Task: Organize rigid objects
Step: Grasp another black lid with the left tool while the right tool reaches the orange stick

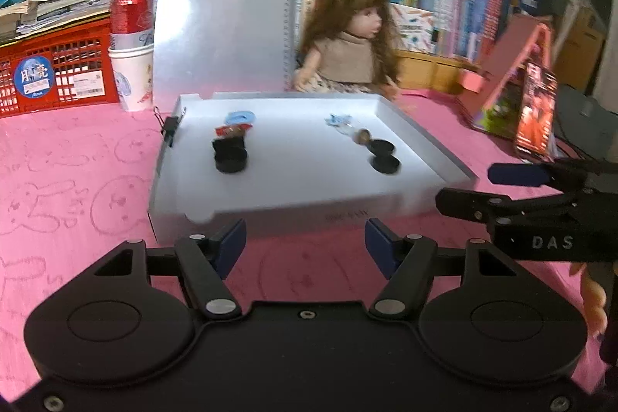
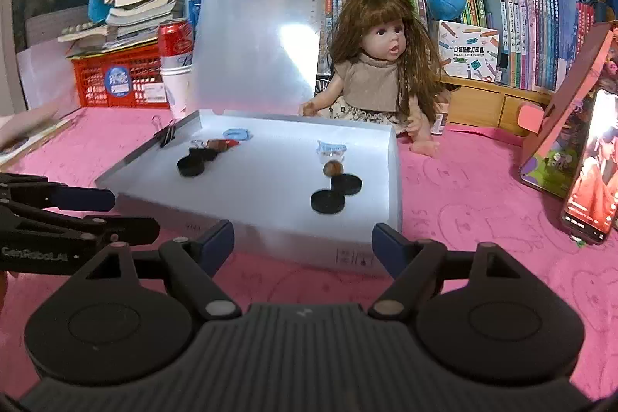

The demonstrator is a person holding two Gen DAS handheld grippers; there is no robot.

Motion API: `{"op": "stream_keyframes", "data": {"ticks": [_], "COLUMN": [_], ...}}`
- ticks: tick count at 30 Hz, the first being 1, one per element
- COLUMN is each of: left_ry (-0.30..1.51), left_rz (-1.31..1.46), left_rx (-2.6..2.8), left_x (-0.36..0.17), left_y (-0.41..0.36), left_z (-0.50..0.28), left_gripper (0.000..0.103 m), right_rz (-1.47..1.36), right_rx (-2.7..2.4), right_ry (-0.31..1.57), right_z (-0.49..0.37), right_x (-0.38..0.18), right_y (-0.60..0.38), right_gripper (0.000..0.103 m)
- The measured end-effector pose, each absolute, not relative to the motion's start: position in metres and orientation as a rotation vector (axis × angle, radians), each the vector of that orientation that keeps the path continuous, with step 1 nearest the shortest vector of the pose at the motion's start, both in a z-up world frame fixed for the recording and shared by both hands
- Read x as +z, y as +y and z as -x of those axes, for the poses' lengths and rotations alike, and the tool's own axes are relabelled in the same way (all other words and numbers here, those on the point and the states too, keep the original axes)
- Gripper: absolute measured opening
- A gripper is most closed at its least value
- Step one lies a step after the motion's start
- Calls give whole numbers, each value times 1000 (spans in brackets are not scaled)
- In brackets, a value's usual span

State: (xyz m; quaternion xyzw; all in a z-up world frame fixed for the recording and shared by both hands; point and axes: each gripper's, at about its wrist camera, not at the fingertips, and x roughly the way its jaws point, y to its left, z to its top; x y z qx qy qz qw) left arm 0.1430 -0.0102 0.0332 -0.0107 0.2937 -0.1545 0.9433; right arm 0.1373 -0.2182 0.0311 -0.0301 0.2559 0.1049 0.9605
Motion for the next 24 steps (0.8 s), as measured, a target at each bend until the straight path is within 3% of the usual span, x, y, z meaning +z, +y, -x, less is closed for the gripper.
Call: {"op": "stream_keyframes", "data": {"ticks": [15,21,24], "left_ry": [622,644,659], "left_rz": [-47,-65,-67], "left_rx": [-486,-543,-557], "left_x": [17,10,7], "left_y": [-17,-24,-29], "left_z": [-67,-54,-54], "left_gripper": [64,48,46], "right_rz": [96,106,98], "right_rx": [225,224,224], "right_ry": [520,523,529], "right_z": [-76,-62,-57], "right_x": [19,13,10], "right_y": [-232,-234,-237], "right_gripper": [88,88,88]}}
